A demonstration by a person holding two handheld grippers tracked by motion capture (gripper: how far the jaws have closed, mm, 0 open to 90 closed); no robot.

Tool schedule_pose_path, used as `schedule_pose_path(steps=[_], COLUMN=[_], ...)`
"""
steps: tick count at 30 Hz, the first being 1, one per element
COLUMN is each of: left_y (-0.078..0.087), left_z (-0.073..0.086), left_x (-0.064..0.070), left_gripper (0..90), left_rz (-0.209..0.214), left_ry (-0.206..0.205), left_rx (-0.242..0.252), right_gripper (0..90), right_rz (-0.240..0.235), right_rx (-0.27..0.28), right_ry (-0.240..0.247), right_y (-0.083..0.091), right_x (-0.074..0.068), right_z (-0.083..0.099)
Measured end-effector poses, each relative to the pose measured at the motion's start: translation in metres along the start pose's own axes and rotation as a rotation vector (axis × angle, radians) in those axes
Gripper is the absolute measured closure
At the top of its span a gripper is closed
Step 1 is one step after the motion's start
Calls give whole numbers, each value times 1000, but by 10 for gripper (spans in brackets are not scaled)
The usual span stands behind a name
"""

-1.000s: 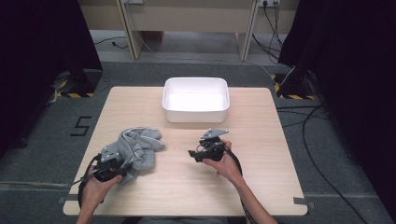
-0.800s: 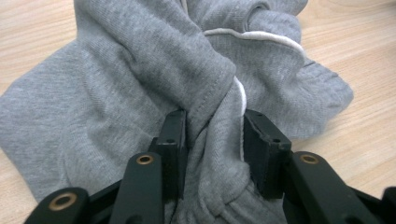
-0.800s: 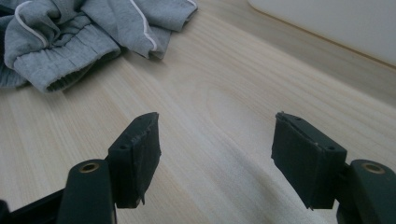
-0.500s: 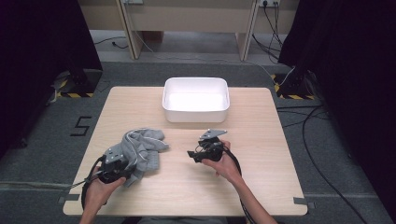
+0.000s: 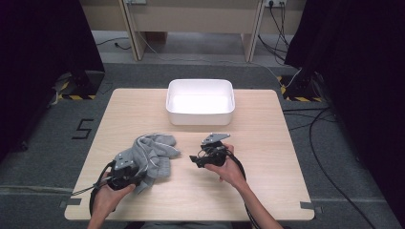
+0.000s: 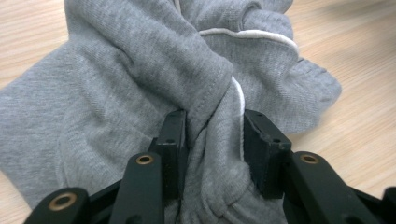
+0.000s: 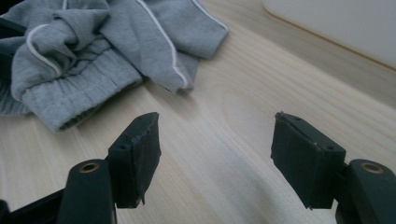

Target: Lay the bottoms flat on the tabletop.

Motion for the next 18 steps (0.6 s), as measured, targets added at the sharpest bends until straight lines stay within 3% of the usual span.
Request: schedule_pose_path(steps=[8,13,18], left_y=[-4,-5,-11], left_z=[-1,-3,-6], left_x=[4,7,11], left_gripper=[629,697,743], left_rz=[6,13,48], left_ry=[13,11,31], left_rx=[26,53,82], right_gripper=[334,336,336], right_rz=[-34,-76,-110], right_rx=[-9,-22,-23], right_ry=[29,52,98], right_y=[-4,-9,-13], right_x=[-15,-34,-51], right_z=[0,1,0])
Point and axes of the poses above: each handheld gripper's, and its own axes: y roughly backward along the jaws, z roughly out of its underside, x roughly to its right, the point moved 6 cm from there along -y, roughly forward along the jaws
